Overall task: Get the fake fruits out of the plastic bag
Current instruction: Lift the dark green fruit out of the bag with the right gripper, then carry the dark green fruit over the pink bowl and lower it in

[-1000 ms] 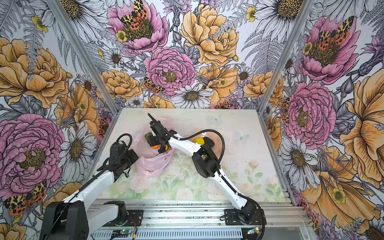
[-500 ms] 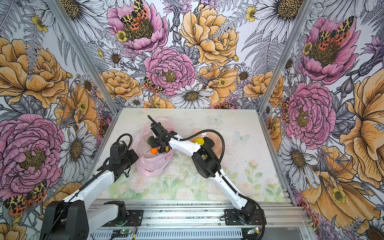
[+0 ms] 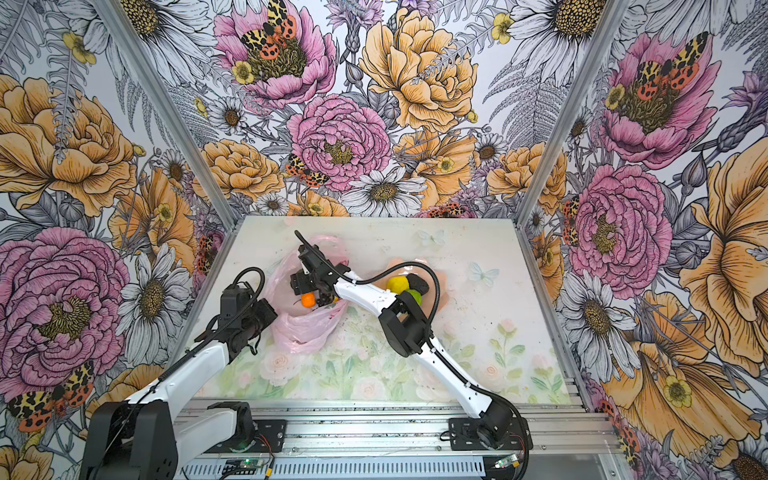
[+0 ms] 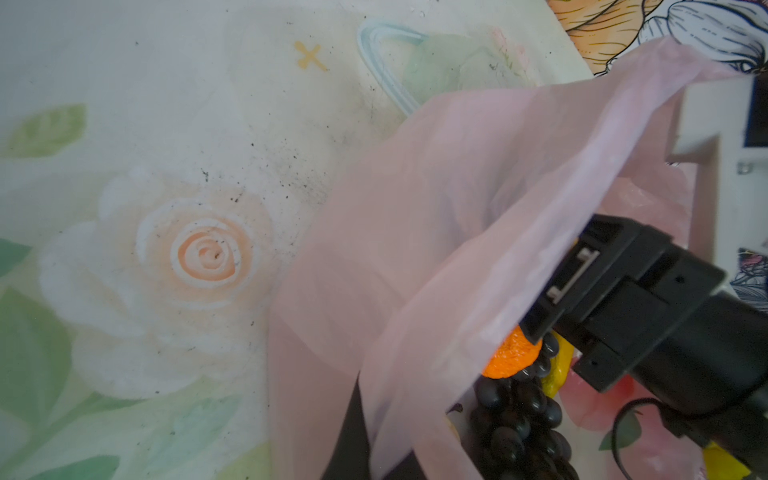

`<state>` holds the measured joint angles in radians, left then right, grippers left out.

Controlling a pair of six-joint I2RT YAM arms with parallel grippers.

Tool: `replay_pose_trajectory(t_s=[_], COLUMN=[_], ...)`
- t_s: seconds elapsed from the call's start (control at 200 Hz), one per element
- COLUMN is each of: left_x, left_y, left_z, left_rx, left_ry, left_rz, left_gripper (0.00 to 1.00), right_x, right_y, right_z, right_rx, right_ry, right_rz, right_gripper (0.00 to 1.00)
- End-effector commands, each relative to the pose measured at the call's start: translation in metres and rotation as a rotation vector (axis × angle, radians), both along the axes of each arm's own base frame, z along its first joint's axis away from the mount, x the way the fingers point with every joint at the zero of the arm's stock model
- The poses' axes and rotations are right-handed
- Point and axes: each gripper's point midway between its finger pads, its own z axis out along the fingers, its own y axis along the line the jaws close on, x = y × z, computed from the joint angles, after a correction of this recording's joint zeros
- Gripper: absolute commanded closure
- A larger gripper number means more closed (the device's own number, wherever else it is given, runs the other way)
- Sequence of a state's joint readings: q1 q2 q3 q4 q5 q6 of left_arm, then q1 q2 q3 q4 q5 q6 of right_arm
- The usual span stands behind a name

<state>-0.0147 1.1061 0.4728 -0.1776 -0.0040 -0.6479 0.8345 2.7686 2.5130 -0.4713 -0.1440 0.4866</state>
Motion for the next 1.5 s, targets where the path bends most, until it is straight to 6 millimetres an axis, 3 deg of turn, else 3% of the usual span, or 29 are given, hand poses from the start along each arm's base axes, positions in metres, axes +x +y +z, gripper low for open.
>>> replay_pose_trajectory(t_s=[0.0, 0.185, 0.495, 0.861, 1.021, 1.216, 1.246, 1.496], left_x=[-0.001, -0.001, 0.001, 0.010, 0.014, 0.019, 0.019, 0.018], left_y=[-0.002, -0.002, -0.005, -0.001, 0.000, -0.003, -0.003, -0.006], left_z=[0.000, -0.002, -0.008, -0.007, -0.006, -0.009, -0.009, -0.010], left_rx=[-0.003, 0.003, 0.002, 0.057, 0.078, 0.077, 0.076, 0.077], left_ry=[-0.014, -0.009, 0.000, -0.012, -0.024, -0.022, -0.020, -0.021], left_rz=[-0.023, -0.026, -0.044, -0.065, -0.081, -0.095, -0.096, -0.105], left_gripper=[1.00, 1.00, 1.00, 1.00, 1.00, 1.00, 1.00, 1.00], right_x=[0.011, 0.012, 0.001, -0.045, -0.066, -0.086, -0.079, -0.085], right_y=[0.004, 0.003, -0.011, -0.054, -0.097, -0.162, -0.182, -0.279], right_z=[0.004, 0.030, 0.085, 0.112, 0.127, 0.131, 0.133, 0.134], right_rx=[0.043, 0.059, 0.068, -0.012, -0.064, -0.130, -0.134, -0.156], right_ry=[-0.008, -0.038, -0.072, -0.072, -0.097, -0.098, -0.097, -0.060], right_rz=[-0.022, -0.021, -0.014, 0.012, -0.017, -0.098, -0.140, -0.309], right_gripper=[0.30, 0.39, 0.43, 0.44, 0.44, 0.44, 0.44, 0.44])
